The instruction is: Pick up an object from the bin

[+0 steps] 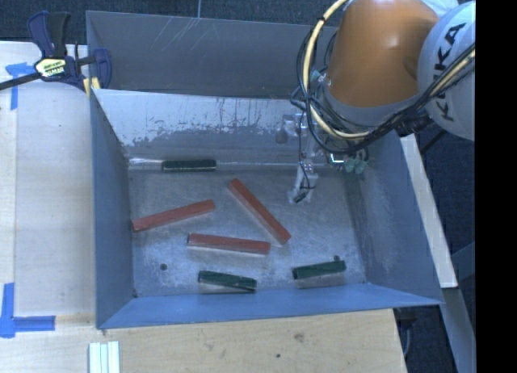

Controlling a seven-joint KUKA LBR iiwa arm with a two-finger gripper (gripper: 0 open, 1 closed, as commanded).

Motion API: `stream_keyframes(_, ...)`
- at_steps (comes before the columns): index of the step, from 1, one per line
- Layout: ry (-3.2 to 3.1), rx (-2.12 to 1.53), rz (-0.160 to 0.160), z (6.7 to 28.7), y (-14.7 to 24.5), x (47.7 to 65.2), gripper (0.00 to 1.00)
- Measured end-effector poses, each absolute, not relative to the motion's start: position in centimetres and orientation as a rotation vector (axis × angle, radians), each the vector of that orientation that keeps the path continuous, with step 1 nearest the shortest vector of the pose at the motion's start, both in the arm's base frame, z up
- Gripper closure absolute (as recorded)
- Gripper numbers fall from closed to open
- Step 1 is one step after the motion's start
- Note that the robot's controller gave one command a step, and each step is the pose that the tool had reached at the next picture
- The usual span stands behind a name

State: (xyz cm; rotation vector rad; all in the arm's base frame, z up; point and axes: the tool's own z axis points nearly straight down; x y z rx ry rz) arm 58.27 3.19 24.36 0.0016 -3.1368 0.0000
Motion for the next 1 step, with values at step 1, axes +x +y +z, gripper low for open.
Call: stream_keyframes(1, -3.123, 0.291, 0.0, 7.11, 2.54, 56.59, 0.0)
